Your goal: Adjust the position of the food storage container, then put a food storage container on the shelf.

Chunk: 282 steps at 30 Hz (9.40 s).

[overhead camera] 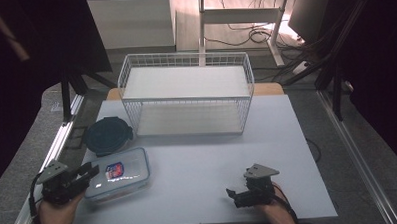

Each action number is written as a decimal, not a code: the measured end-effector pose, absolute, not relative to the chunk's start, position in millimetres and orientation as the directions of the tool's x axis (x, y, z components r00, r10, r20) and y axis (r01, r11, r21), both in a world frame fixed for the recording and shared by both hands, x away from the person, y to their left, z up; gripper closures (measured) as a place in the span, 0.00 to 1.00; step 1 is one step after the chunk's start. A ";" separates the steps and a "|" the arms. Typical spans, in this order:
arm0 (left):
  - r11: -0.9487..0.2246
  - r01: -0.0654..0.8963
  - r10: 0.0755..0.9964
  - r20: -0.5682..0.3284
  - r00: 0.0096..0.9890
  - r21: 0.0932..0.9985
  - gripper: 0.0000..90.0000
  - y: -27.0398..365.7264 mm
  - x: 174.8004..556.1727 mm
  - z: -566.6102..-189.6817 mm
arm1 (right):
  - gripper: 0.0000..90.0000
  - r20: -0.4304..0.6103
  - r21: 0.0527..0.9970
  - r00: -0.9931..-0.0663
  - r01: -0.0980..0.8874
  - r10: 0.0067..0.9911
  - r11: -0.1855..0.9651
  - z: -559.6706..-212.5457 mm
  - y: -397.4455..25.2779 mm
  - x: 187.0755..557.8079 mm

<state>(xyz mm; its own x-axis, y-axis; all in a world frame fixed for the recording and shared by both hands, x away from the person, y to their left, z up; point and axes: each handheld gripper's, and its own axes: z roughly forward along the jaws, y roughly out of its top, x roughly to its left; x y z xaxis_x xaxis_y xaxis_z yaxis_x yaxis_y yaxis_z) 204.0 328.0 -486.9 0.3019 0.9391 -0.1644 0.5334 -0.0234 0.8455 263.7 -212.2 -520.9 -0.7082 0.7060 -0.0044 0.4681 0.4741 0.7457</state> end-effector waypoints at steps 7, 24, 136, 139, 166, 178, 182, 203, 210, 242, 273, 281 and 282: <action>0.037 0.573 0.960 -0.188 0.206 0.819 0.95 352.8 202.6 -498.6 | 0.00 0.045 0.752 -0.703 0.492 0.710 0.439 -520.9 -210.0 264.0; 0.043 0.682 0.974 -0.182 0.134 0.730 1.00 353.3 196.1 -512.9 | 0.00 0.102 0.748 -0.710 0.517 0.697 0.417 -516.1 -210.7 265.3; -0.223 0.565 0.678 -0.291 0.675 0.794 0.04 194.6 274.0 -499.3 | 0.00 0.180 0.786 -0.743 0.503 0.645 0.360 -482.1 -205.7 295.5; -0.247 0.564 0.663 -0.287 0.691 0.788 0.04 187.3 282.3 -494.3 | 0.00 0.184 0.770 -0.741 0.517 0.646 0.374 -480.5 -200.5 302.6; -0.165 0.748 0.479 -0.611 0.631 0.643 0.44 194.8 298.6 -520.3 | 0.41 0.503 0.598 -0.669 0.726 0.546 0.340 -489.1 -194.1 330.0; -0.117 0.716 0.548 -0.557 0.624 0.688 0.57 188.0 285.1 -507.5 | 0.57 0.460 0.660 -0.664 0.700 0.589 0.272 -476.1 -201.6 315.0; -0.106 0.712 0.561 -0.550 0.619 0.694 0.57 187.1 286.1 -506.6 | 0.58 0.442 0.687 -0.673 0.679 0.593 0.259 -473.8 -201.6 314.2; -0.106 0.648 0.558 -0.494 0.667 0.755 0.57 193.4 298.5 -474.2 | 0.59 0.396 0.755 -0.726 0.606 0.563 0.250 -443.9 -199.8 327.0; -0.098 0.623 0.557 -0.476 0.680 0.776 0.57 196.8 305.5 -458.5 | 0.59 0.379 0.769 -0.737 0.587 0.559 0.253 -427.9 -196.9 333.6; -0.045 0.535 0.581 -0.413 0.701 0.844 0.57 220.6 355.9 -351.7 | 0.60 0.304 0.850 -0.783 0.480 0.542 0.216 -327.5 -175.1 384.5; 0.038 0.543 0.581 -0.461 0.671 0.839 0.57 228.8 425.0 -320.5 | 0.59 0.322 0.855 -0.762 0.488 0.561 0.172 -291.1 -166.1 452.8; 0.072 0.547 0.593 -0.476 0.649 0.834 0.55 224.3 432.2 -327.0 | 0.57 0.332 0.847 -0.735 0.508 0.591 0.155 -296.5 -165.5 461.6; 0.079 0.547 0.592 -0.481 0.647 0.833 0.55 223.8 432.6 -327.6 | 0.57 0.333 0.847 -0.732 0.510 0.594 0.153 -296.8 -165.2 462.1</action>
